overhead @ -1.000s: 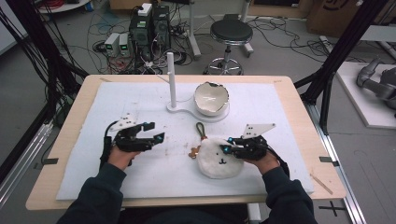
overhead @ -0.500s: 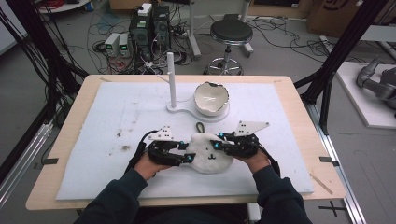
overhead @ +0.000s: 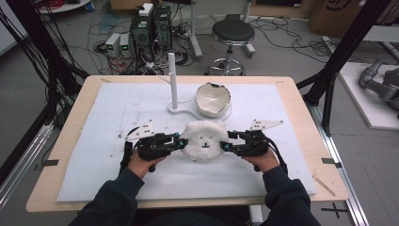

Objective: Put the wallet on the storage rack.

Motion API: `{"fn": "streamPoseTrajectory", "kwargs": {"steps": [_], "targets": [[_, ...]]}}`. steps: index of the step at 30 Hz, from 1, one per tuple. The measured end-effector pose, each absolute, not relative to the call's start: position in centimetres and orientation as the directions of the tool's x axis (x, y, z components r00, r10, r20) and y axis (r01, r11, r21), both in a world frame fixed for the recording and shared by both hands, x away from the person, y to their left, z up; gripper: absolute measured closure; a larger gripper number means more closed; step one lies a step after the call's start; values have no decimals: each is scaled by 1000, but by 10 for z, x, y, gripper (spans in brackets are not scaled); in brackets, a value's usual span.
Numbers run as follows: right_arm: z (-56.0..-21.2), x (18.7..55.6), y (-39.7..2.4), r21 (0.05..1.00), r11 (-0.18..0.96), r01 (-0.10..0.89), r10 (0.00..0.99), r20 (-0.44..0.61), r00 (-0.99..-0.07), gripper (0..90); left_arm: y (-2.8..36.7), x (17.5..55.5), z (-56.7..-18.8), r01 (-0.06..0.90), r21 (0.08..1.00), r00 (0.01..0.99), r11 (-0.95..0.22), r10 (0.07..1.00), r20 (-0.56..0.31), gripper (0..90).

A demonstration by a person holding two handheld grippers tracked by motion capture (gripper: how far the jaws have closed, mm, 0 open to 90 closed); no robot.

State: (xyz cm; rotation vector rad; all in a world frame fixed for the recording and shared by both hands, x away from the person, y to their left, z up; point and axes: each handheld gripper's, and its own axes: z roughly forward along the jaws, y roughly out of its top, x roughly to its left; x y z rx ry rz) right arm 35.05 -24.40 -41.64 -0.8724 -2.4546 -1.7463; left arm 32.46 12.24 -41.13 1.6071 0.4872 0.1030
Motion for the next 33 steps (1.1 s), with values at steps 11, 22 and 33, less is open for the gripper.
{"fn": "streamPoseTrajectory", "kwargs": {"steps": [11, 22, 33], "targets": [[-421, 352, -227, 876, 181, 447, 315, 379, -870, 667, 123, 325, -413, 245, 969, 904, -6, 362, -226, 776], [-392, 341, -243, 929, 244, 277, 515, 118, -849, 761, 158, 338, -408, 283, 953, 712, -112, 690, -130, 343], [-350, 362, -239, 916, 344, 208, 655, -75, -752, 758, 229, 348, -411, 320, 947, 524, -20, 836, -160, 258]]}}
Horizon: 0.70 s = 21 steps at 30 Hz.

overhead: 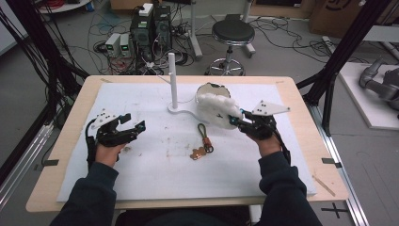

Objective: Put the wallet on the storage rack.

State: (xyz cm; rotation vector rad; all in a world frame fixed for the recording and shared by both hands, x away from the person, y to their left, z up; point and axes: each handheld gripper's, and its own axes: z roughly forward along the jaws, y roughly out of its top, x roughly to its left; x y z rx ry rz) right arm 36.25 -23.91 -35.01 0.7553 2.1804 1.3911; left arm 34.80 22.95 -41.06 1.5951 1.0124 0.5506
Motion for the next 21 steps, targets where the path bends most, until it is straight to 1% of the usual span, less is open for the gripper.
{"fn": "streamPoseTrajectory", "kwargs": {"steps": [4, 7, 8, 9, 10, 11, 13, 15, 17, 18, 19, 20, 21], "targets": [[-336, 373, -237, 906, 377, 192, 666, -122, -736, 758, 234, 350, -413, 333, 943, 512, -17, 843, -165, 243], [-318, 385, -234, 882, 442, 164, 669, -203, -715, 758, 233, 350, -414, 336, 942, 516, -22, 841, -164, 243], [-308, 392, -230, 848, 510, 145, 659, -278, -698, 758, 232, 350, -414, 335, 942, 520, -23, 838, -164, 243], [-308, 392, -230, 848, 510, 145, 659, -278, -698, 758, 232, 350, -414, 335, 942, 521, -23, 837, -165, 243], [-305, 394, -228, 831, 537, 142, 654, -304, -693, 757, 231, 351, -414, 336, 942, 524, -18, 835, -171, 243], [-299, 403, -224, 792, 593, 143, 639, -355, -683, 757, 231, 351, -414, 337, 942, 529, -11, 830, -179, 243], [-296, 411, -220, 767, 623, 155, 634, -379, -674, 756, 232, 351, -414, 336, 942, 530, -12, 829, -179, 243], [-296, 414, -218, 760, 630, 158, 633, -386, -671, 756, 232, 351, -414, 337, 941, 530, -11, 829, -180, 243], [-296, 424, -210, 720, 674, 167, 619, -426, -660, 753, 231, 351, -415, 339, 941, 534, -7, 825, -186, 243], [-296, 424, -210, 720, 674, 167, 619, -426, -660, 753, 231, 351, -415, 339, 941, 534, -7, 825, -186, 243], [-295, 428, -207, 696, 697, 173, 609, -447, -655, 751, 231, 351, -415, 341, 940, 534, -5, 824, -190, 243], [-296, 434, -198, 639, 748, 182, 584, -501, -639, 748, 231, 352, -415, 342, 940, 535, -1, 822, -194, 243], [-296, 436, -195, 617, 765, 183, 572, -521, -634, 745, 230, 352, -416, 342, 940, 536, 1, 821, -197, 243]]}}
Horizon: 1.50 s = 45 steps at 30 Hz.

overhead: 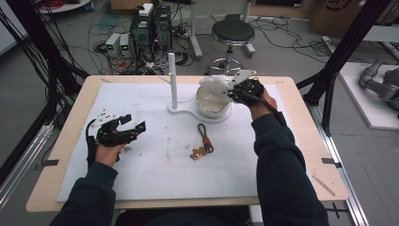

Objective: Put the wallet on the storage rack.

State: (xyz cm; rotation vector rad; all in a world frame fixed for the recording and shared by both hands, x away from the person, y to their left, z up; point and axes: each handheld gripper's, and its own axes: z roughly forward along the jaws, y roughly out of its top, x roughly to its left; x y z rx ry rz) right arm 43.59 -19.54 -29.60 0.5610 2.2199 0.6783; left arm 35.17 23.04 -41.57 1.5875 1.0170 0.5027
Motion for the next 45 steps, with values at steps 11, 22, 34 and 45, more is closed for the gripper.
{"fn": "streamPoseTrajectory", "kwargs": {"steps": [11, 22, 34, 45], "targets": [[-317, 461, -147, 357, 920, 162, 368, -641, -673, 744, 228, 352, -417, 348, 937, 545, -3, 814, -199, 243], [-315, 463, -151, 333, 926, 177, 364, -668, -649, 749, 228, 352, -418, 351, 936, 545, -2, 813, -202, 243], [-323, 462, -135, 241, 953, 181, 300, -702, -646, 758, 223, 350, -417, 340, 940, 558, -9, 807, -194, 243], [-344, 474, -142, 488, 848, 206, 472, -521, -711, 690, 222, 351, -418, 346, 938, 561, -13, 804, -195, 243]]}}
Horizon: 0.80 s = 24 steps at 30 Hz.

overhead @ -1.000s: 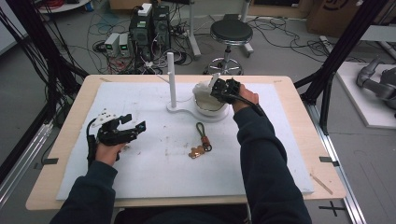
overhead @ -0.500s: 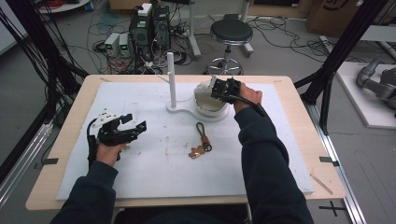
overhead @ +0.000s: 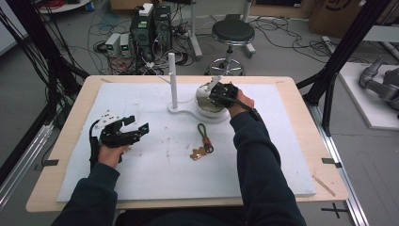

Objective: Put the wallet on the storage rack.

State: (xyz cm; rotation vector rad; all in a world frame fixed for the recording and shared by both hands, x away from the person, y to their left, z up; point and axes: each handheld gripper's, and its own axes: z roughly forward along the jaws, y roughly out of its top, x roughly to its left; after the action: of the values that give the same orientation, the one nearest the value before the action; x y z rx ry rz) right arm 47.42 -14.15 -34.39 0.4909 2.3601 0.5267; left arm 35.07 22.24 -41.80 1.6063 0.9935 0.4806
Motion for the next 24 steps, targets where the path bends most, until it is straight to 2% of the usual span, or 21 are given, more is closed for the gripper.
{"fn": "streamPoseTrajectory", "kwargs": {"steps": [2, 5, 6, 8, 10, 12, 13, 15, 17, 18, 24], "targets": [[-344, 474, -146, 521, 827, 212, 494, -492, -717, 654, 223, 351, -418, 345, 939, 561, -13, 805, -195, 243], [-343, 471, -168, 659, 709, 249, 599, -378, -706, 477, 223, 351, -418, 344, 939, 561, -9, 804, -198, 243], [-339, 466, -181, 710, 640, 293, 644, -289, -708, 442, 223, 351, -418, 344, 939, 561, -10, 804, -197, 243], [-337, 465, -187, 725, 623, 294, 652, -273, -707, 432, 223, 350, -418, 344, 939, 562, -9, 803, -199, 243], [-332, 453, -203, 788, 559, 258, 678, -256, -689, 422, 223, 350, -418, 343, 939, 566, -14, 801, -195, 243], [-329, 445, -216, 794, 533, 292, 694, -214, -688, 378, 222, 350, -418, 340, 940, 567, -8, 799, -198, 243], [-333, 432, -231, 828, 495, 263, 707, -208, -676, 372, 223, 350, -418, 337, 942, 569, -8, 798, -197, 243], [-336, 425, -237, 831, 486, 272, 718, -201, -667, 355, 223, 350, -417, 339, 941, 567, -4, 799, -200, 243], [-345, 412, -251, 844, 453, 287, 735, -171, -656, 327, 225, 349, -416, 336, 942, 539, 18, 817, -208, 239], [-356, 399, -264, 857, 414, 306, 757, -137, -639, 298, 227, 349, -415, 323, 946, 526, 28, 826, -204, 176], [-386, 370, -297, 866, 337, 370, 809, -65, -584, 235, 228, 348, -414, 313, 950, 526, 12, 830, -183, 174]]}}
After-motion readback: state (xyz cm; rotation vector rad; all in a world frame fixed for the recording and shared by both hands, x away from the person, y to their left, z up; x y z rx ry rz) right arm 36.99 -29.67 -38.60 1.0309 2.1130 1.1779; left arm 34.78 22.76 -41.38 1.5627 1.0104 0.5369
